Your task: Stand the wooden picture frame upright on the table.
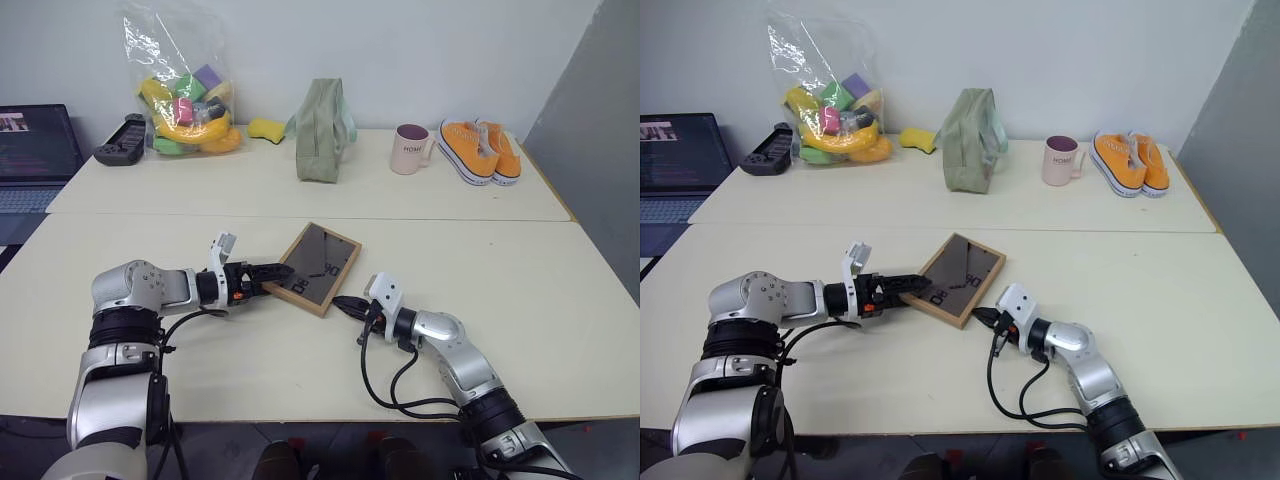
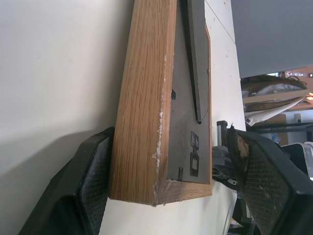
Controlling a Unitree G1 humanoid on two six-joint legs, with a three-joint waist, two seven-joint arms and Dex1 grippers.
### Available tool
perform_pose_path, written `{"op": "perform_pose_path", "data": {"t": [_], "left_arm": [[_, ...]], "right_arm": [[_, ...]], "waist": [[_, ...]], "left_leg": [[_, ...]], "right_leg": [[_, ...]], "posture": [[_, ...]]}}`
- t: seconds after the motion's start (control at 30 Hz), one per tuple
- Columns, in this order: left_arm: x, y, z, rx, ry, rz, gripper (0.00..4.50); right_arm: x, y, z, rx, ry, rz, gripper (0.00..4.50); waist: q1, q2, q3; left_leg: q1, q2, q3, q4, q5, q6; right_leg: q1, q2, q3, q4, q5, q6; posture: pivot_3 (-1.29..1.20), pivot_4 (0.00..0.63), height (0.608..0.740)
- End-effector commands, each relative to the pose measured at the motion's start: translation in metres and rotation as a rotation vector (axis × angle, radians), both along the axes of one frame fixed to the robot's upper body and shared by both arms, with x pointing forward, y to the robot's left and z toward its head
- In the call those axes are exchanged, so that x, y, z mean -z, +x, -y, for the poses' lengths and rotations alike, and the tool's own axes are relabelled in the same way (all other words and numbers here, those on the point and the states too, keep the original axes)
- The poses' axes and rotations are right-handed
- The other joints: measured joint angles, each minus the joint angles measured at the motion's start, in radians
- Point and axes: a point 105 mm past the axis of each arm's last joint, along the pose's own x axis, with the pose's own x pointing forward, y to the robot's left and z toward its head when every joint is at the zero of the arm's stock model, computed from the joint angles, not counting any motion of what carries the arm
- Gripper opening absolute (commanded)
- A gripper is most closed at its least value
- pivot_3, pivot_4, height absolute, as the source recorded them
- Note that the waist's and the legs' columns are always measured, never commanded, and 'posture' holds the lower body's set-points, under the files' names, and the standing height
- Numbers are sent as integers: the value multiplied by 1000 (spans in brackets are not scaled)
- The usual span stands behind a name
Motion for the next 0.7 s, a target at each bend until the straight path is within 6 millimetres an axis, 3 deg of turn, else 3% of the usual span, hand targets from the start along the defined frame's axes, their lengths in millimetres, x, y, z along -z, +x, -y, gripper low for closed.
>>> {"op": "perform_pose_path", "data": {"t": [0.03,0.27,0.37,0.7], "left_arm": [[0,2,-2,-21,-13,2,3294],[-6,2,0,-15,-44,3,1850],[-7,2,2,-14,-59,2,1476],[-10,1,6,0,-78,7,1325]], "right_arm": [[-10,0,-2,-11,18,36,0],[-12,2,-1,-4,23,36,0],[-12,2,-1,-2,25,35,0],[-13,4,5,9,11,40,0]], "waist": [[0,0,0],[-2,0,1],[1,0,1],[1,0,1]], "left_leg": [[0,0,0,0,0,0],[-2,0,0,-1,0,0],[-3,0,-2,-1,0,0],[-3,0,-2,-1,0,-1]], "right_leg": [[0,0,0,0,0,0],[-2,0,0,-1,0,0],[-1,0,-2,-2,0,0],[-1,0,-2,-1,0,0]], "posture": [[0,150,740],[0,150,740],[0,150,740],[0,150,740]]}}
